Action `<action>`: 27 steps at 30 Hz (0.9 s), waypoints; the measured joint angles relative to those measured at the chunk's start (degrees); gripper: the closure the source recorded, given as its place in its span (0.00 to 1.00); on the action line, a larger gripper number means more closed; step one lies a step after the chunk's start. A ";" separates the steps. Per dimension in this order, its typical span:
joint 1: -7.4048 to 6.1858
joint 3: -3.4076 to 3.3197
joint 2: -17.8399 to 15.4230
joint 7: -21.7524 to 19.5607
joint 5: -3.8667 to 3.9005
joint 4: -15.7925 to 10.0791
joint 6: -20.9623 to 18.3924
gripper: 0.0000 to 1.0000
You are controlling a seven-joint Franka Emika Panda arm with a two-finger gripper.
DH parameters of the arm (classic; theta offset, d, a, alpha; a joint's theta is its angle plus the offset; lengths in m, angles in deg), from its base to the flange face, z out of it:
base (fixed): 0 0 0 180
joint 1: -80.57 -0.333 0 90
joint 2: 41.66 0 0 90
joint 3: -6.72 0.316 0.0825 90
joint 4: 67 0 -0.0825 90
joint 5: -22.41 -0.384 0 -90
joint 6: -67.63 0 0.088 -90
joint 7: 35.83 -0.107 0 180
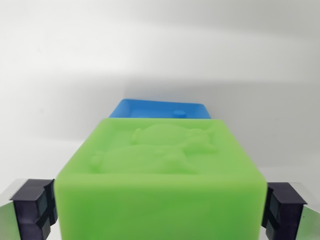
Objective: Stack cube
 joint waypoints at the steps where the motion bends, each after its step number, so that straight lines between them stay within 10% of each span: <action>1: 0.00 0.00 0.00 0.00 0.00 0.00 0.00 0.00; 27: -0.22 -0.32 -6.16 -0.08 0.15 -0.55 -5.34 0.00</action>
